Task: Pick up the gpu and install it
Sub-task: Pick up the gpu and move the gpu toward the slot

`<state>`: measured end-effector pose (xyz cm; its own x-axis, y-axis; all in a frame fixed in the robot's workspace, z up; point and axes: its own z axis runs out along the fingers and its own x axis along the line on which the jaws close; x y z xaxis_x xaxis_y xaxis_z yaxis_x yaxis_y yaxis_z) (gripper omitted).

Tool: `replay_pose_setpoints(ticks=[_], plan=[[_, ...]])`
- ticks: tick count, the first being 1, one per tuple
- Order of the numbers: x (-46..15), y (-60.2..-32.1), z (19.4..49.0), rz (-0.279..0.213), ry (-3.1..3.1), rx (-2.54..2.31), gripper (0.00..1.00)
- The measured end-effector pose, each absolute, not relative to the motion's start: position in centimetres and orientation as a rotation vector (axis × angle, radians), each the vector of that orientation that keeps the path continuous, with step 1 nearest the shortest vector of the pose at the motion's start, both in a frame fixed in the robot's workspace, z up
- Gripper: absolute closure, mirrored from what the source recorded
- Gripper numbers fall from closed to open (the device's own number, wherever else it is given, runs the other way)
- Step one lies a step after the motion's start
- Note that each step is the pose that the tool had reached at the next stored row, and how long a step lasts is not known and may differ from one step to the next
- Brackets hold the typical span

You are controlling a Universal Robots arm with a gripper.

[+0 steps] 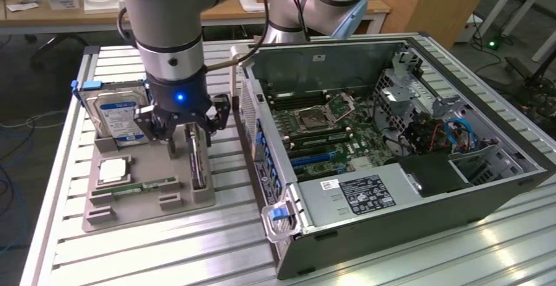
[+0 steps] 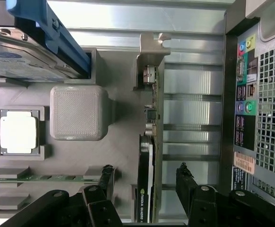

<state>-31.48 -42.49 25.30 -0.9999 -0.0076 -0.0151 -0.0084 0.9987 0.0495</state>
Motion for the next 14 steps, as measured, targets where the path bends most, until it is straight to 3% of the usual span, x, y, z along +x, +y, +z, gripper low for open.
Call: replay_pose_setpoints(ticks=[14], plan=[[-31.5,-42.5,24.0,0.078,3.126,-0.012,0.35]])
